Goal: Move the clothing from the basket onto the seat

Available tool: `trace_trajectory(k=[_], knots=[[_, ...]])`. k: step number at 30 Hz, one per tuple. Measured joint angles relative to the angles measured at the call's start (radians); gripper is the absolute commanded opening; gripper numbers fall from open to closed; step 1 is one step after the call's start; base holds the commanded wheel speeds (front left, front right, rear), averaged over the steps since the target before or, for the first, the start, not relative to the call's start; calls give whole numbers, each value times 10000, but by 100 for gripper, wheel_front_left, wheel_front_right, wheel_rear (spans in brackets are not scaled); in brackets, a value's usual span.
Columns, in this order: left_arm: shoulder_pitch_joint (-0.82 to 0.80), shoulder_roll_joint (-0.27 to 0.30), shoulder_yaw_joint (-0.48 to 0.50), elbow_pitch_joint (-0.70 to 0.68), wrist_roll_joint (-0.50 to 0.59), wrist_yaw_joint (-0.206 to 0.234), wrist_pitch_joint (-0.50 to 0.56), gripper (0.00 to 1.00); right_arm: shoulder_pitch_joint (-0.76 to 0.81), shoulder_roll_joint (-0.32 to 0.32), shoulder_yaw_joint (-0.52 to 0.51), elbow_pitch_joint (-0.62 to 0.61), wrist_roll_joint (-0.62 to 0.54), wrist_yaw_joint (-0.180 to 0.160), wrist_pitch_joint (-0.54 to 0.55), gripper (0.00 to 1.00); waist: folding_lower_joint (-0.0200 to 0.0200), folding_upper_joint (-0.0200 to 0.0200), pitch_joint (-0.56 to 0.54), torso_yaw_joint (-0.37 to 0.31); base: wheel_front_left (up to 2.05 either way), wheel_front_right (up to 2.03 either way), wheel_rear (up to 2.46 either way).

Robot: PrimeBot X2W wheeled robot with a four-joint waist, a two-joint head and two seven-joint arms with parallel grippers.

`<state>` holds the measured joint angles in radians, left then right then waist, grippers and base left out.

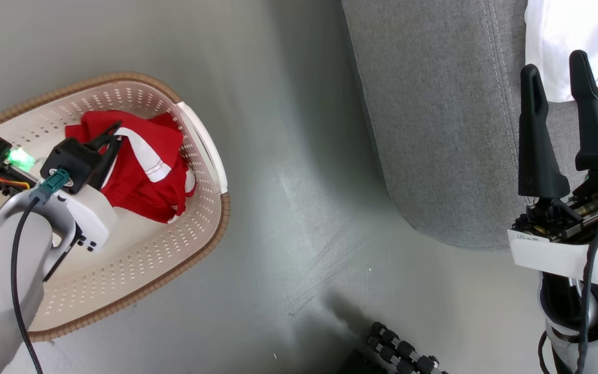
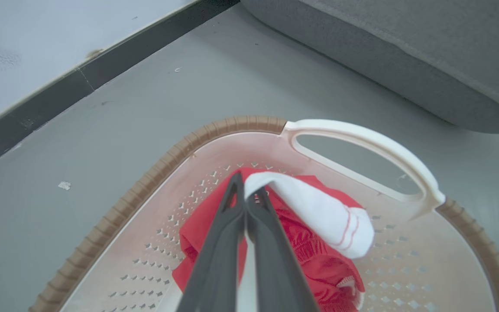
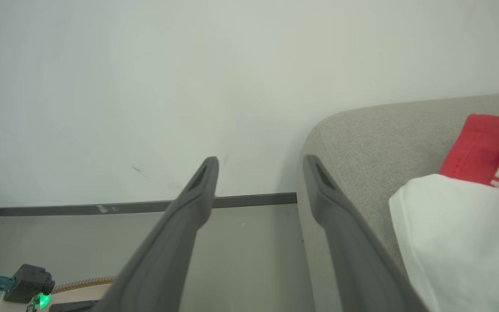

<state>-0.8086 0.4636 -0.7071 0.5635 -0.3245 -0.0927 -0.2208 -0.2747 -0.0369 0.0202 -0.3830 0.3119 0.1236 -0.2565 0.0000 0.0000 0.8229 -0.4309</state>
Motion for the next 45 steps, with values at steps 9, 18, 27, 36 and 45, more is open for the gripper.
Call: trace_trajectory(k=[9, 18, 27, 36, 45], knots=[[543, -401, 234, -715, -765, -155, -186, 0, -184, -2, -27, 217, -293, 0, 0, 100, 0, 0, -659, 416, 0, 0, 0], [979, -648, 454, -1381, -1363, -171, -270, 0, -312, -10, 17, 514, -593, 0, -2, 100, 0, 0, -1287, 850, 0, 0, 0], [1435, -706, 541, -2127, -1699, -244, -272, 0, -412, -19, 52, 894, -859, 0, -2, 100, 0, 0, -2055, 1354, 0, 0, 0], [1901, -780, 805, -2905, -2127, -245, -274, 0, -353, -36, -31, 1402, -867, 0, -2, 100, 0, 0, -2909, 1795, 0, 0, 0], [2336, -1032, 851, -3666, -2725, -255, -274, 0, -198, -50, 311, 1981, -1114, 0, -2, 100, 0, 0, -3827, 2225, 0, 0, 0]])
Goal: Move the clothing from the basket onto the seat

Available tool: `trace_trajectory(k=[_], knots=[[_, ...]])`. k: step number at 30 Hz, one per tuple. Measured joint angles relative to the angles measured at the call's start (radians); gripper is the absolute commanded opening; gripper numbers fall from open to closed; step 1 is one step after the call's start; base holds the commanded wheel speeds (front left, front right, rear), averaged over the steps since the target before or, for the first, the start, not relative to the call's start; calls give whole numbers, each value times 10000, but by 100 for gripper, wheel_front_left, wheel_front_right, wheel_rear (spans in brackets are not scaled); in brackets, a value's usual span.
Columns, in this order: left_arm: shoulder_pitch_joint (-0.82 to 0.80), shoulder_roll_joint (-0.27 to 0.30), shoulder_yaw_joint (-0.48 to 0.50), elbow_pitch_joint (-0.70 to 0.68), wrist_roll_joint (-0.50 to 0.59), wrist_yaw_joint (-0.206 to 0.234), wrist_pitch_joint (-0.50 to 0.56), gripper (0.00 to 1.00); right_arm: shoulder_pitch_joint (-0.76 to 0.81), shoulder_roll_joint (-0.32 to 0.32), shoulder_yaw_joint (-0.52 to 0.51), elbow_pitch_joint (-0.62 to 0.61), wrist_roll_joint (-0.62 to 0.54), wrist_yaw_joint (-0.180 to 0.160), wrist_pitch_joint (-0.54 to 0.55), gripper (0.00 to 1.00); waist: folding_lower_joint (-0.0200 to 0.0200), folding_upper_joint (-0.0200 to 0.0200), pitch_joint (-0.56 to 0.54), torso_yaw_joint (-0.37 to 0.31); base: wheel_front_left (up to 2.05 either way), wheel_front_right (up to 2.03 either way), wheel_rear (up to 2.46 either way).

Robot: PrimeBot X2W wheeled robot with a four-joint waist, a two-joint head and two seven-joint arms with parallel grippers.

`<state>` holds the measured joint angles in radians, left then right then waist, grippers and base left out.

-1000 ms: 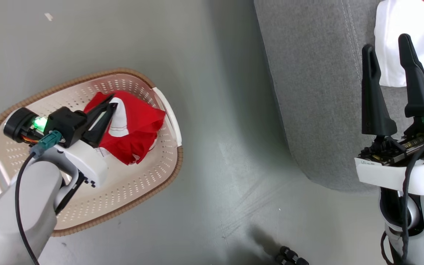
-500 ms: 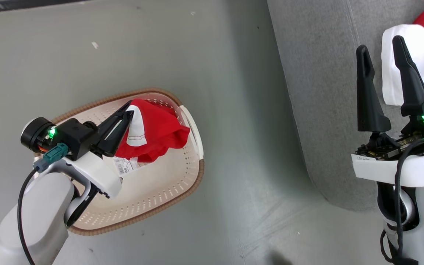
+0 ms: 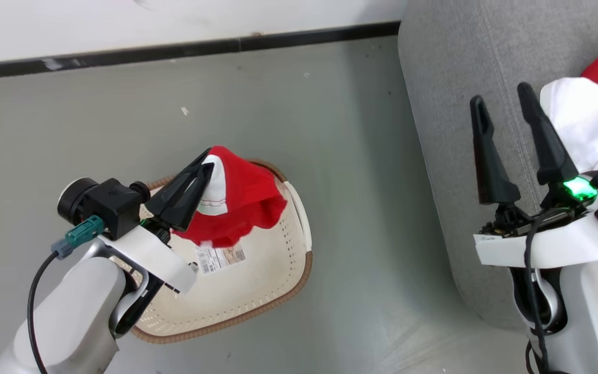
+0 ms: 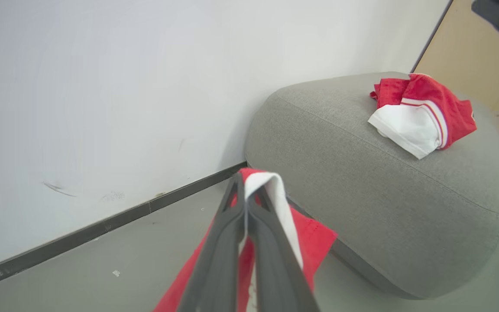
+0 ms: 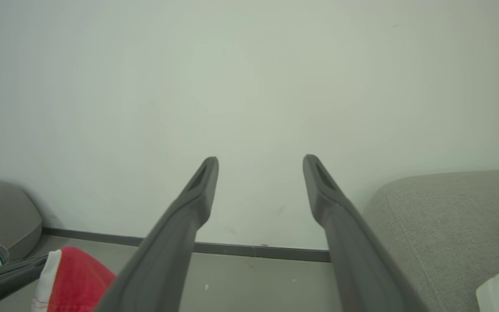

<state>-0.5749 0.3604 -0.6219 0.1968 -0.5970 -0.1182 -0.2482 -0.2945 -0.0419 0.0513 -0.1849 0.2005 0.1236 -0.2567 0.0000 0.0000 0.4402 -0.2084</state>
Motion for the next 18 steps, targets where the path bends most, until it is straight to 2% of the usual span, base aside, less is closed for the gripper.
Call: trace_trajectory(k=[18], knots=[[31, -320, -58, -859, -368, 13, 416, 0, 576, -25, 955, 1283, -58, 0, 0, 100, 0, 0, -1811, 796, 0, 0, 0]])
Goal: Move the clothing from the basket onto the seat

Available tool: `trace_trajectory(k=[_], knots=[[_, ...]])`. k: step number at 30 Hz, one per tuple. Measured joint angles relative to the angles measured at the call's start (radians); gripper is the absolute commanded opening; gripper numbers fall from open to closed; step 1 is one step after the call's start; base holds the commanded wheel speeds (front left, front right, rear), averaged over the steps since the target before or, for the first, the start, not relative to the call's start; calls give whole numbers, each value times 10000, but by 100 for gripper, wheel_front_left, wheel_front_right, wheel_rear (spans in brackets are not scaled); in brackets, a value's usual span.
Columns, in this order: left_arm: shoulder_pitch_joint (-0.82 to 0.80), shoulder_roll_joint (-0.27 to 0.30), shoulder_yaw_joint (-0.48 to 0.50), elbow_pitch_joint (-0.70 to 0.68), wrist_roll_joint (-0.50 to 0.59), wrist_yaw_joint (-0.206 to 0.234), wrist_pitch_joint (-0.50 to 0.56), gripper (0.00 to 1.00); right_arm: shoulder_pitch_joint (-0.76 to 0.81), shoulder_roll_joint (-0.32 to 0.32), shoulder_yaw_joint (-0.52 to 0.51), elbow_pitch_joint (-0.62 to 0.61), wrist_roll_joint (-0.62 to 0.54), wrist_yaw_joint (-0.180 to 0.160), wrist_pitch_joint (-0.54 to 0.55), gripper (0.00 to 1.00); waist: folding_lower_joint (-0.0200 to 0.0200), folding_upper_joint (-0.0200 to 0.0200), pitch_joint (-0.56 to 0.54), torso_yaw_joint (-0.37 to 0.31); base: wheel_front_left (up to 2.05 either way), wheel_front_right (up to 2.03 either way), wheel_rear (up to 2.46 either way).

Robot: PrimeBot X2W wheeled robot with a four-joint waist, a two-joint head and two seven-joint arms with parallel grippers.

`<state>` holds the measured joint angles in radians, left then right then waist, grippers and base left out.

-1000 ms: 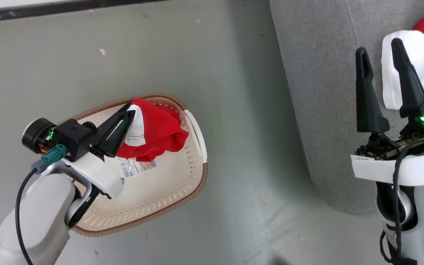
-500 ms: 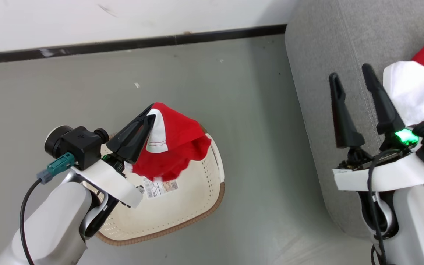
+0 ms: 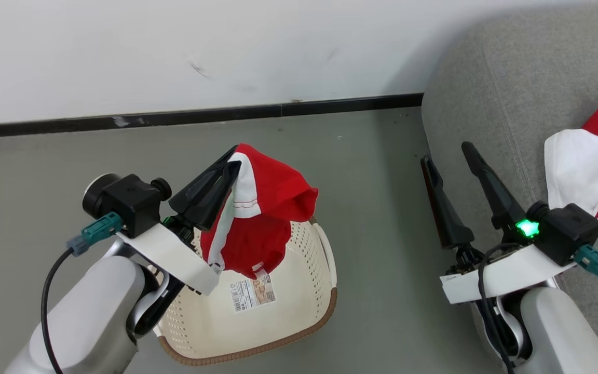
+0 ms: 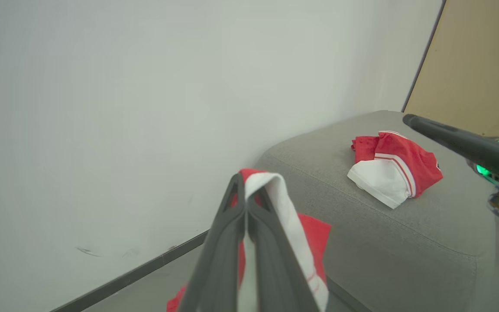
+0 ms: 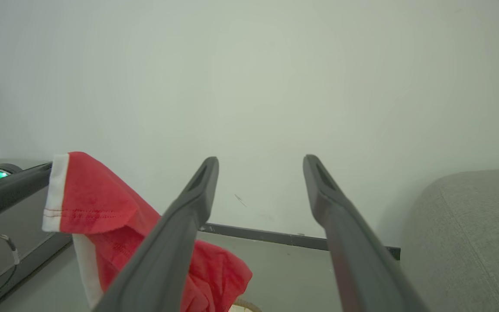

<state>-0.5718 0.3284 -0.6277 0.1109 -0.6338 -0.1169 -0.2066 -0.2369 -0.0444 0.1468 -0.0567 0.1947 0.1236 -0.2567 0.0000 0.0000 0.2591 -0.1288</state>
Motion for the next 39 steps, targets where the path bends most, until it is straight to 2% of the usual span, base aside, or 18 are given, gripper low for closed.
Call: trace_trajectory(k=[16, 28, 39], knots=[[-221, -623, -180, -211, -297, 374, 836, 0, 970, -77, 780, 1060, 155, 0, 2, 100, 1, 0, -1309, 673, 0, 0, 0], [-588, -1223, -558, -397, -370, 527, 1300, 0, 1265, -387, 2719, 2286, 426, 0, 4, 100, 1, 0, -1903, 1161, 0, 0, 0], [-590, -1461, -805, -619, -435, 627, 1628, 0, 288, -577, 3400, 3239, 414, 0, 4, 100, 0, 0, -2108, 1476, 0, 0, 0]])
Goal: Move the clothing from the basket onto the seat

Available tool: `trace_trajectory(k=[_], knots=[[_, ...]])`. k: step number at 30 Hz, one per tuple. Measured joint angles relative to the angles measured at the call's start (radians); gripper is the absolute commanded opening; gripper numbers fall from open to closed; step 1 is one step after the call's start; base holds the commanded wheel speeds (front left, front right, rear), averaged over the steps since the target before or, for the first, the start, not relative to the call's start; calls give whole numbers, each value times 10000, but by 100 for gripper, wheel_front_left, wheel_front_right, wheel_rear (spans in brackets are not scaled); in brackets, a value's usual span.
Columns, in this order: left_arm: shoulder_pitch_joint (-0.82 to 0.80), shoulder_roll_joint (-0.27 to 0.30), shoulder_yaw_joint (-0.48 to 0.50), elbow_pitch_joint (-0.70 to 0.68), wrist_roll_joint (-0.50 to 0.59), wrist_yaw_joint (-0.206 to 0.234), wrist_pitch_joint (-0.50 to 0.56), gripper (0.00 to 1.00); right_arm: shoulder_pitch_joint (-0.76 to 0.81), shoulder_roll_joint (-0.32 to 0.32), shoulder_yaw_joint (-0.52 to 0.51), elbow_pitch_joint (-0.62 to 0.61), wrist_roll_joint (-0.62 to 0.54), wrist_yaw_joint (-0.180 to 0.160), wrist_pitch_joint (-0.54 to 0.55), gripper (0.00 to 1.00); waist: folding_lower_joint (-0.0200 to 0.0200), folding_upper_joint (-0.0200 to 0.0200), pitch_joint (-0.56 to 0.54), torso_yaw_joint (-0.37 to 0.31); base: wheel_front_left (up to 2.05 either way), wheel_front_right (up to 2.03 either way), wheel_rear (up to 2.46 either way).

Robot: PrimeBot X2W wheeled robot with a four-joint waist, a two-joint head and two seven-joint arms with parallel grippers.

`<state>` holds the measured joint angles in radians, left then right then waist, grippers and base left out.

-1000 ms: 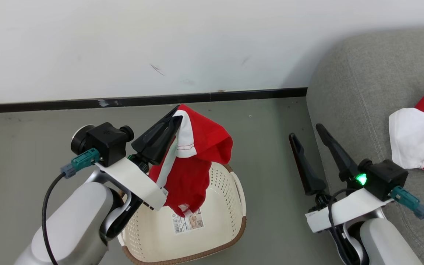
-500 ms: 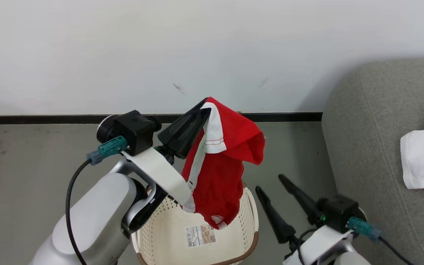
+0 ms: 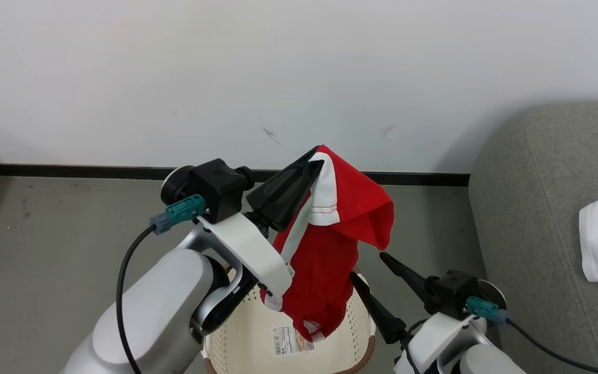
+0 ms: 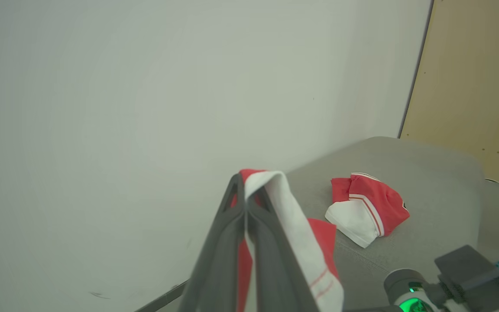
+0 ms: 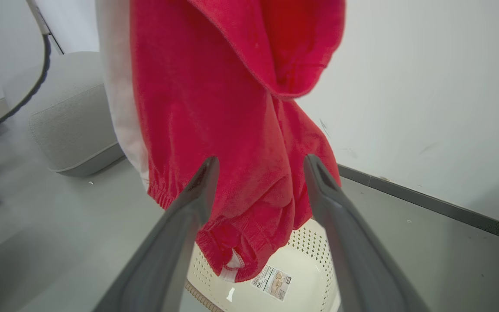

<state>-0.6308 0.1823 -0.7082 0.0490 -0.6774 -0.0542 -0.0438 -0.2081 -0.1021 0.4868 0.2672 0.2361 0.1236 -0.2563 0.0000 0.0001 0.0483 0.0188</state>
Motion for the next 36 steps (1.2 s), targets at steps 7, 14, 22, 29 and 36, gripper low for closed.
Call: trace_trajectory(k=[7, 14, 22, 29, 36], knots=[[0, -121, -121, -280, -2, 77, 174, 0, -611, -15, 291, 662, 73, 0, 0, 100, 0, 0, 31, 198, 0, 0, 0], [-17, -188, -357, -550, -2, 77, 337, 0, -1277, -33, 932, 1409, 374, 0, 0, 100, 0, 0, 97, 424, 0, 0, 0], [-27, -201, -652, -696, 19, 61, 439, 0, -2041, -31, 1386, 2038, 811, 0, 0, 100, 0, 0, 141, 707, 0, 0, 0], [-27, -198, -744, -698, 19, 59, 518, 0, -2445, -10, 1526, 2393, 1018, 0, 0, 100, 0, 0, 161, 943, 0, 0, 0], [-27, -199, -759, -704, 19, -13, 518, 0, -2500, 35, 1866, 2830, 1457, 0, 0, 0, 0, 0, 156, 1117, 0, 0, 0]])
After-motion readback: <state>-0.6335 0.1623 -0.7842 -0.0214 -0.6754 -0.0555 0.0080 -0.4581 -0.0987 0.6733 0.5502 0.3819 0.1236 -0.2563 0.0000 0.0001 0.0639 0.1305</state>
